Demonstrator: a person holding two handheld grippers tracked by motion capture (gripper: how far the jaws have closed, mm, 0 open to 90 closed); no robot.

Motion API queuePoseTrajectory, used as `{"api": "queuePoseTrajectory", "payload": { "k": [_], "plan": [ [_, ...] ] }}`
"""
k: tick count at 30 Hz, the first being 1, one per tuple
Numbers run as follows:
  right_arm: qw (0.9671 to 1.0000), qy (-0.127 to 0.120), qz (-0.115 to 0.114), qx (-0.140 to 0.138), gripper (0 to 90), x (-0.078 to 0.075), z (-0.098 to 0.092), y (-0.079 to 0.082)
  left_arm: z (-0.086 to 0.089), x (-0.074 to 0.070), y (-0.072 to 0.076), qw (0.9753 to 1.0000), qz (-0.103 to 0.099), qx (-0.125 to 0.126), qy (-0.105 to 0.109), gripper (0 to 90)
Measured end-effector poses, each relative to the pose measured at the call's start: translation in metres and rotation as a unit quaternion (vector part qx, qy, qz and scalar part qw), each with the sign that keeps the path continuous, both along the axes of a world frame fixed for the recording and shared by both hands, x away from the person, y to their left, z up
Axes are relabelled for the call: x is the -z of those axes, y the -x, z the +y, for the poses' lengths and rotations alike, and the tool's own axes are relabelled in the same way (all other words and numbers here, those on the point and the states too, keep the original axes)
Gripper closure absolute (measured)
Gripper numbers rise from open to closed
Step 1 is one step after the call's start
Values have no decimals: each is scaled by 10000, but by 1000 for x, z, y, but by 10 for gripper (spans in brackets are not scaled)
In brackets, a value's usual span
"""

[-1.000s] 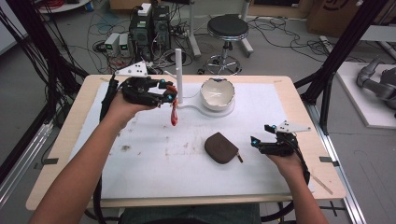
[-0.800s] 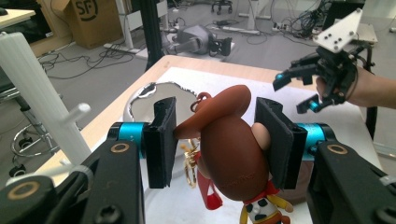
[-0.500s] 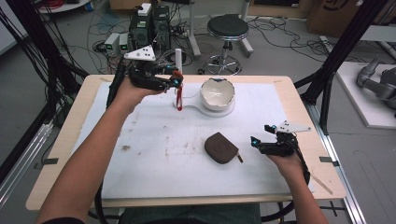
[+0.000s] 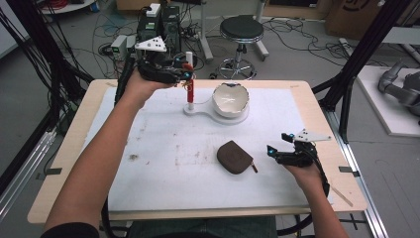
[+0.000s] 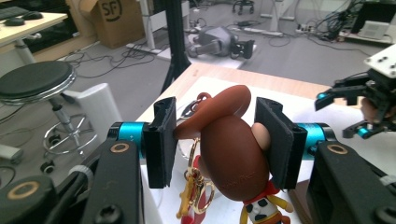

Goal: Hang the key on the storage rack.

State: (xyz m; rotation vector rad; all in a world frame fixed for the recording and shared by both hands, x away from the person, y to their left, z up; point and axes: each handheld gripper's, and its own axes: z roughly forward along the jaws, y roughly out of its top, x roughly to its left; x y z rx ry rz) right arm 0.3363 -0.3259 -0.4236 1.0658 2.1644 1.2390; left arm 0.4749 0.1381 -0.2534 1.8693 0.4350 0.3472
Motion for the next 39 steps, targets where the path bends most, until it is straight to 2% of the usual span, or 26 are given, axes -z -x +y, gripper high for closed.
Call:
{"api": "queuePoseTrajectory", "payload": {
  "k": [8, 24, 34, 39],
  "plan": [
    [10000, 1, -12, -6, 193, 0, 0, 1, -2, 2, -11, 9998, 7, -139, -110, 501],
    [10000, 3, -19, -35, 194, 0, 1, 1, 10, 7, -22, 9990, 76, -444, -47, 502],
    [10000, -3, -19, -39, 194, 0, 1, 1, 11, 11, -26, 9982, 154, -569, -137, 499],
    [10000, -14, -26, -33, 194, -1, 1, 2, 8, 13, -28, 9983, 181, -538, -138, 501]
  ]
}}
